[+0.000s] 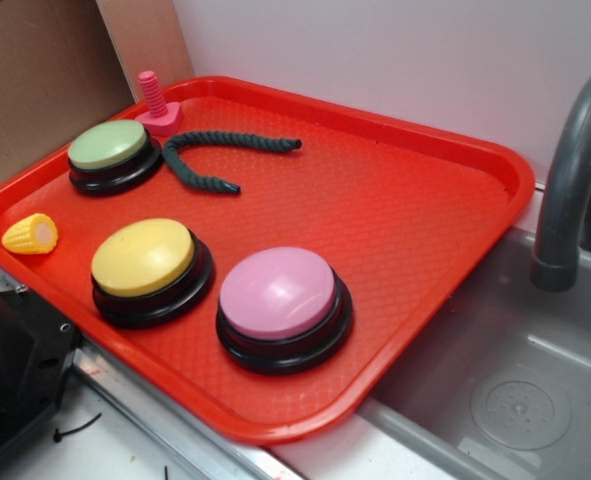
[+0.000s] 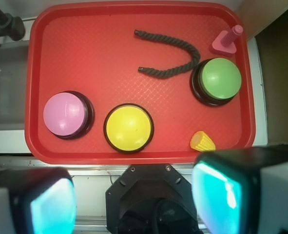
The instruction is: Push the pink button.
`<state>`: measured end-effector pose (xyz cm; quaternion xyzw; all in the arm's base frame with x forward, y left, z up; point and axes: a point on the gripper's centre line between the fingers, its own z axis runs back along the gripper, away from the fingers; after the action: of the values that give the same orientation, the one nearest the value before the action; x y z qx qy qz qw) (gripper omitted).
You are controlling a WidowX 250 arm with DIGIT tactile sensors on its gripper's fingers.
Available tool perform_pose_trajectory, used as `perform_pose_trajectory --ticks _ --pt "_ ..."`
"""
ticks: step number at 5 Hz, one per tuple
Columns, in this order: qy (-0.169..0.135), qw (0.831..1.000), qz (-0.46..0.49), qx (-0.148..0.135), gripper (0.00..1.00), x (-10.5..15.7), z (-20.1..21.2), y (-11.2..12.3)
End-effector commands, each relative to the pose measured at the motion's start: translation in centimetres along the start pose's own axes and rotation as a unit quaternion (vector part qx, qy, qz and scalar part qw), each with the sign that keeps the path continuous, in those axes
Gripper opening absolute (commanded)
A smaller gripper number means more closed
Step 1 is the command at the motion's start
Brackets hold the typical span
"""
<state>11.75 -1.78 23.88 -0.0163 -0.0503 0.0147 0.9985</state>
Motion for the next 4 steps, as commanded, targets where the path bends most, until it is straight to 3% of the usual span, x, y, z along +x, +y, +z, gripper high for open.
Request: perform_pose_trajectory --ticks 1,2,3,4 --pt "0.0 1.0 0.0 0.0 1.0 0.0 0.0 0.0" --pt "-0.011 0.992 -0.127 0.012 1.0 4.3 -3.6 -4.5" --pt "0.013 0.967 -0.253 0.036 1.0 6.8 -6.8 -8.5" --pt "0.022 0.928 -0.372 0.022 1.0 6.4 -9.7 -10.7"
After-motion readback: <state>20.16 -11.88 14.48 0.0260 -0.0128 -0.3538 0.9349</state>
